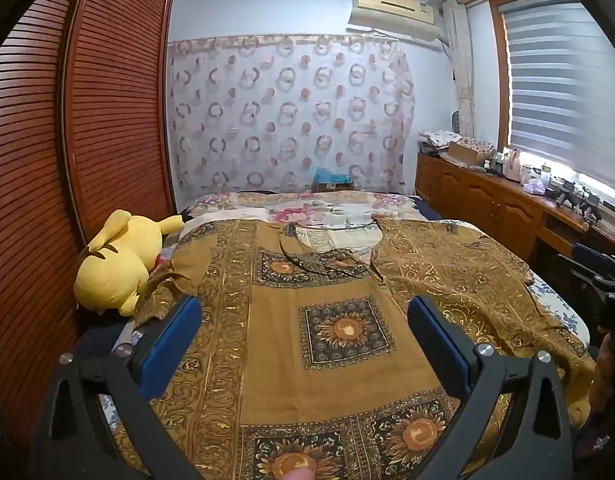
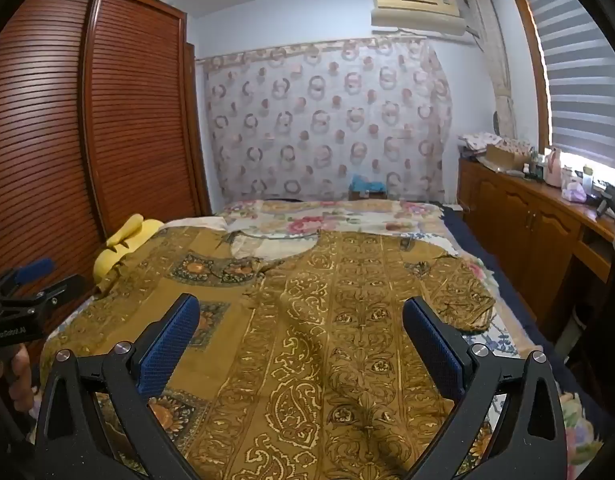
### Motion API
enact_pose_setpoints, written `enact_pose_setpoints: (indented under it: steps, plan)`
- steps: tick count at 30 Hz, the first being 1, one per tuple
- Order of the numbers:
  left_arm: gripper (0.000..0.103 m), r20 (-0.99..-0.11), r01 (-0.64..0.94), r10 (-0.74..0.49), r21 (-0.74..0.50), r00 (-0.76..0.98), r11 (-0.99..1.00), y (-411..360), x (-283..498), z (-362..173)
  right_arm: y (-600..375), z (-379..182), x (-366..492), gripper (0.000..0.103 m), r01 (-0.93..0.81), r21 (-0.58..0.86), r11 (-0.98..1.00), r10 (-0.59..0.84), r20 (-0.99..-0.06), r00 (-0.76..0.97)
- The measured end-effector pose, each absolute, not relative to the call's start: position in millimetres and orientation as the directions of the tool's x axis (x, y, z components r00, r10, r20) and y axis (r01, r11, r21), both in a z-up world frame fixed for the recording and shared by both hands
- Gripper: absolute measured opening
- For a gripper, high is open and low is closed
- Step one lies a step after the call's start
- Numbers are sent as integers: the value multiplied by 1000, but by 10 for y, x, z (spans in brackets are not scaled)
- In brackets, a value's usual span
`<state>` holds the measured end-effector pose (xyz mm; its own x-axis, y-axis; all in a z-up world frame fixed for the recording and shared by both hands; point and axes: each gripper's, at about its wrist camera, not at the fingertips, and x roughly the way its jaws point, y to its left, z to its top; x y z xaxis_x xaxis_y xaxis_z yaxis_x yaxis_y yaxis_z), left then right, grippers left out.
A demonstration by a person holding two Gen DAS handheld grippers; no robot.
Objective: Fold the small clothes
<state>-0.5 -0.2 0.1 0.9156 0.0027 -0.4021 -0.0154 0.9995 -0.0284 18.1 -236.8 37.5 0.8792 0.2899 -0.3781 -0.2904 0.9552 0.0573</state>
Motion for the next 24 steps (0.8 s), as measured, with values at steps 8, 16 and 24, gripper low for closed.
enact_pose_setpoints:
  steps: [8,16,24]
  plan:
    - [103,-401,-23,14,-18,916,1000,-37,-14,16,-2369,380,175,103,-290,66,955,293,-380,877]
    - [103,-404,-18,5,-28,915,999,-2,-2,-2,-2364,385,174,103,-291,65,955,293,-377,879]
    - [103,-405,-18,5,-27,914,999,-4,-2,-2,-2359,386,174,103,-290,64,955,292,-377,879]
